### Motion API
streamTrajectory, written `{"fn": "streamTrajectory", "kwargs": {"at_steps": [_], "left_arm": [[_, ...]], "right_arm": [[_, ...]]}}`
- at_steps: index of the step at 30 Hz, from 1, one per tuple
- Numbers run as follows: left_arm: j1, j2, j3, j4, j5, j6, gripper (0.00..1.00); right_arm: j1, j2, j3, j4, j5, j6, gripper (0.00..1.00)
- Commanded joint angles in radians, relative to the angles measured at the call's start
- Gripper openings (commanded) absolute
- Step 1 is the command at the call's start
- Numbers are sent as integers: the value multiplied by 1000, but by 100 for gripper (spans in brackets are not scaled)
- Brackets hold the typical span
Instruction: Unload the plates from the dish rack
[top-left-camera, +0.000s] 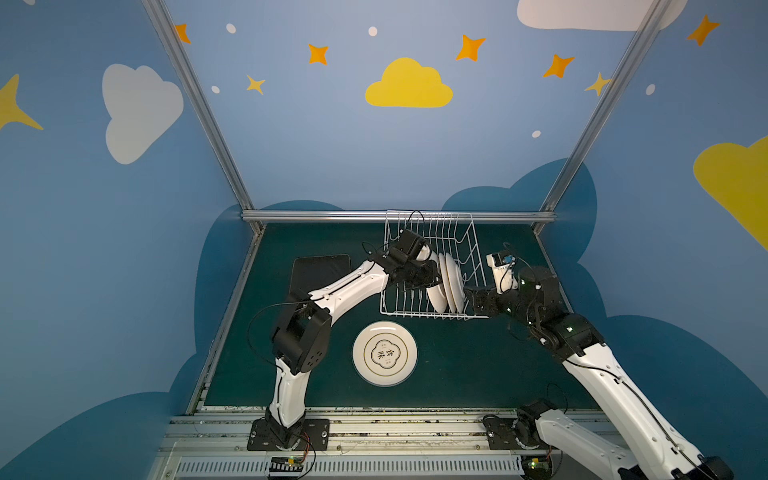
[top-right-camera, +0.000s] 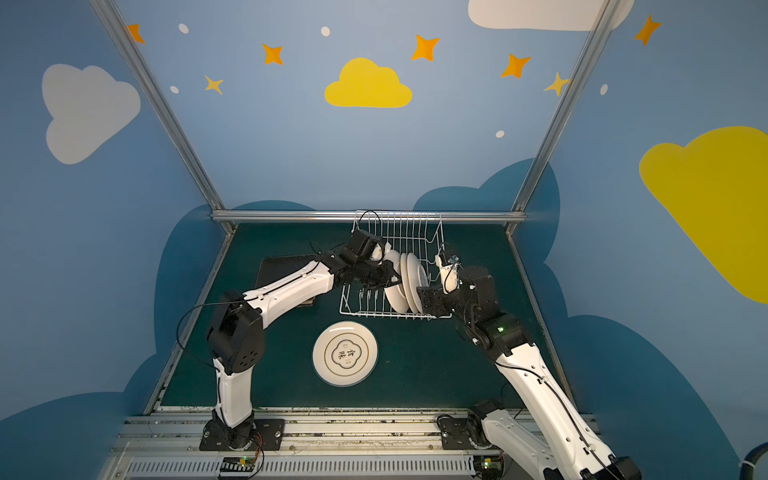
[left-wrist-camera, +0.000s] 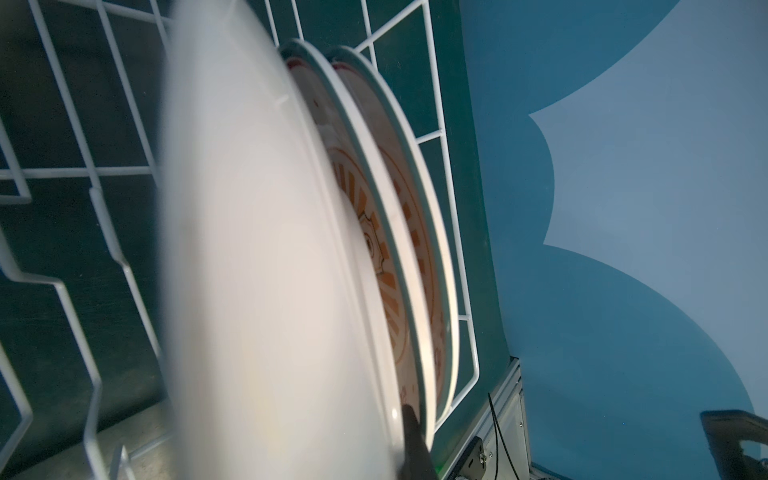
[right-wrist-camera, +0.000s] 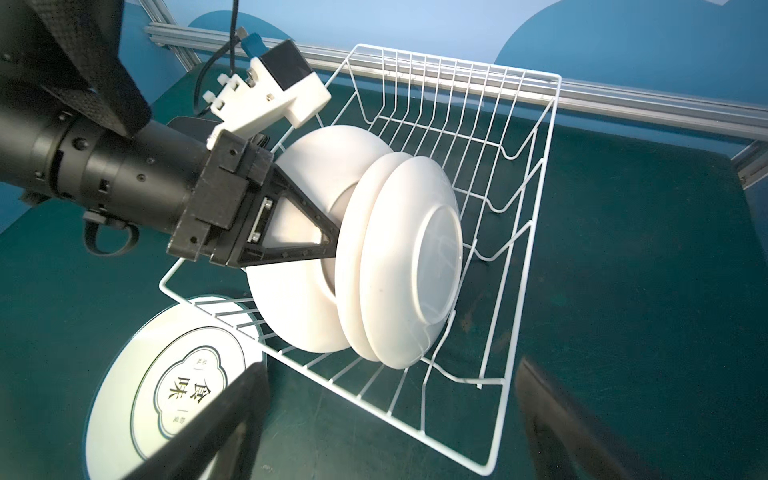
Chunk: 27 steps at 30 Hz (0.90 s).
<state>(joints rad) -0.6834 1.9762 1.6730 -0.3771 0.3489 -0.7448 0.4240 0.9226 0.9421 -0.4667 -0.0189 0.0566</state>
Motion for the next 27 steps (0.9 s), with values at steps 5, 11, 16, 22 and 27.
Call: {"fn": "streamTrajectory", "kwargs": {"at_steps": [5,11,16,22,27], "left_arm": [[13,-87,-2,-3,11,26,3],[18,-107,0,-22,9,40,3],[25,-126,-7,-40,7,49,3],[36,-150,-25,-45,9,55,3],[48,-168,-40,-26,29,43,3]], "right_arm": [[-4,-10,9,28,-4,17,92],[-4,-11,9,30,-6,23,92],[-3,-10,8,34,-9,29,92],[-4,-7,12,37,-13,32,92],[-3,-4,15,37,-17,37,92]]}}
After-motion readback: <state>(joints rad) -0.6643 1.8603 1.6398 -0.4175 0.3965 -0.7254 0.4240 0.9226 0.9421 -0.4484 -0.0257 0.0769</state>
